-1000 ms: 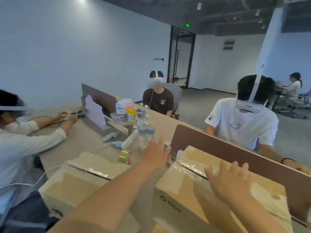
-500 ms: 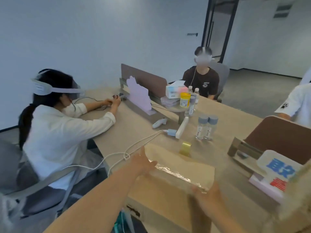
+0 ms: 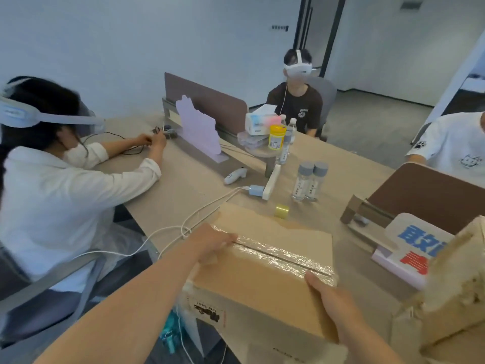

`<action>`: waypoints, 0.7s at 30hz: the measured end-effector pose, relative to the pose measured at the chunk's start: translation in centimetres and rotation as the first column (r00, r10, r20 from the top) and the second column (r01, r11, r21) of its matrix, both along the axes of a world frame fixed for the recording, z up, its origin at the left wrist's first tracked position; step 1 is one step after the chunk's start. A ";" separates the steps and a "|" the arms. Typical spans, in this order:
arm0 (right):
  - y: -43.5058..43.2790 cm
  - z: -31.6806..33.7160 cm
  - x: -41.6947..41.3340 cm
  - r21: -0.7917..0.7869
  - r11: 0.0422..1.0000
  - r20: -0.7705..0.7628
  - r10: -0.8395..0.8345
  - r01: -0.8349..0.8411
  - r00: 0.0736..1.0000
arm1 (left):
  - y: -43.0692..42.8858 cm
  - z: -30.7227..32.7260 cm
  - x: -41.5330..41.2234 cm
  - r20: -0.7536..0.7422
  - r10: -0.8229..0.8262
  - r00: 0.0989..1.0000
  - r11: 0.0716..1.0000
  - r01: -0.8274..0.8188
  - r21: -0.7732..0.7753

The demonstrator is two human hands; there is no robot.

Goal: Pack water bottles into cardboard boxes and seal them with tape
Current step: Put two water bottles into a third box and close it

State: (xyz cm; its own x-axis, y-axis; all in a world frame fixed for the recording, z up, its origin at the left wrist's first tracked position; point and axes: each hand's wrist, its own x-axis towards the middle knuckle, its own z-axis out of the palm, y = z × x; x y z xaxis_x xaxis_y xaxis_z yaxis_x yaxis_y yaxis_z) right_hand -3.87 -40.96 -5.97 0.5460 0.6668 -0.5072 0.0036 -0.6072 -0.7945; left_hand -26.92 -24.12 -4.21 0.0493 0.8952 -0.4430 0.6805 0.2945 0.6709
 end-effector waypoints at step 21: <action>-5.8 9.9 6.6 0.246 0.969 0.094 -0.049 0.025 0.994 | -4.5 11.7 7.3 0.082 -0.101 0.992 0.953 0.073 0.295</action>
